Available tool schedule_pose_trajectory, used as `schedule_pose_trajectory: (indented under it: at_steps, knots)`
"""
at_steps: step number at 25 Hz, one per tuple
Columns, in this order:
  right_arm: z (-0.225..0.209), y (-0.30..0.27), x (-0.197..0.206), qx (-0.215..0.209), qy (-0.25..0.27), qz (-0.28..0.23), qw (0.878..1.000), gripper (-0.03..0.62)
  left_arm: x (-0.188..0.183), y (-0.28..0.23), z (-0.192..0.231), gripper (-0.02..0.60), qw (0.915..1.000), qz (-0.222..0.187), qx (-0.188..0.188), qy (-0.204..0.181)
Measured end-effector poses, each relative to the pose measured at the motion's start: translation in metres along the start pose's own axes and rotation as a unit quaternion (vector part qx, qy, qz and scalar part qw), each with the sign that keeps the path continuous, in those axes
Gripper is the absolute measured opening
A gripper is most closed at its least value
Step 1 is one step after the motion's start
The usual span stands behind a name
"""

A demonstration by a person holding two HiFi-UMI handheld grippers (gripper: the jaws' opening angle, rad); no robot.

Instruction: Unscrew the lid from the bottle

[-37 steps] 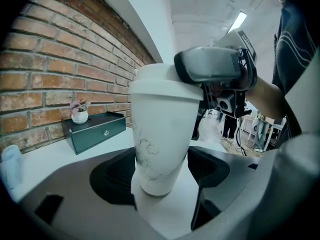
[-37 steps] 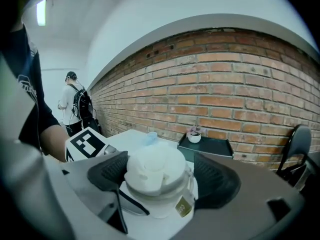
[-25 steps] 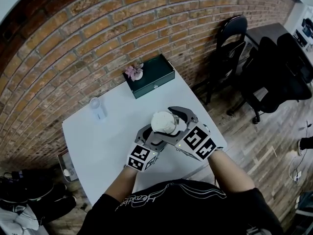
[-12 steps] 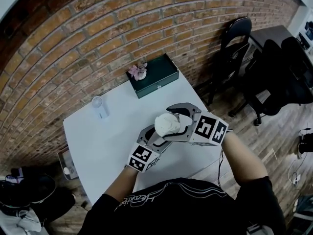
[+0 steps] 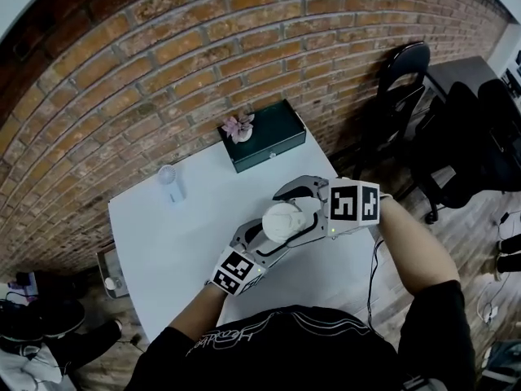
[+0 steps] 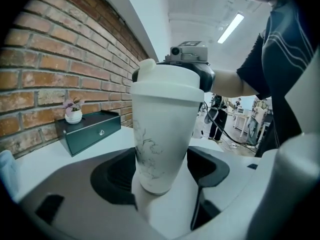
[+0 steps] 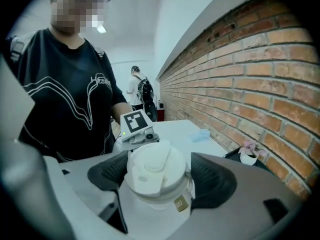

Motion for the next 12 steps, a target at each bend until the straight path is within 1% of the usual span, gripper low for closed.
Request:
schedule_pose_trajectory:
  at_steps: [3, 6, 9, 12]
  knots:
    - [-0.0026, 0.0001, -0.0021, -0.026, 0.012, 0.016, 0.999, 0.387, -0.0007, -0.0008, 0.0012, 0.339, 1.0000, 0.000, 0.003, -0.002]
    - [-0.0049, -0.0006, -0.0032, -0.038, 0.013, 0.024, 0.999, 0.388, -0.0002, -0.0006, 0.0015, 0.339, 1.0000, 0.001, 0.003, 0.000]
    - [-0.0040, -0.0005, -0.0024, -0.035, 0.007, 0.020, 0.999, 0.390, 0.0001, -0.0008, 0.0013, 0.339, 1.0000, 0.000, 0.004, 0.001]
    - [-0.0022, -0.0001, -0.0026, -0.014, 0.006, 0.017, 1.000, 0.393, 0.0014, -0.0008, 0.0021, 0.339, 1.0000, 0.004, 0.006, -0.002]
Point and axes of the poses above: the fingertips, and each gripper's own axes: y backward along the fingers, z to its left, x out of its underside, the point moved 6 cm from there along y, backward along the fingers, and after that the axes turned 14 degrees about -x, right-handed, at the moved point
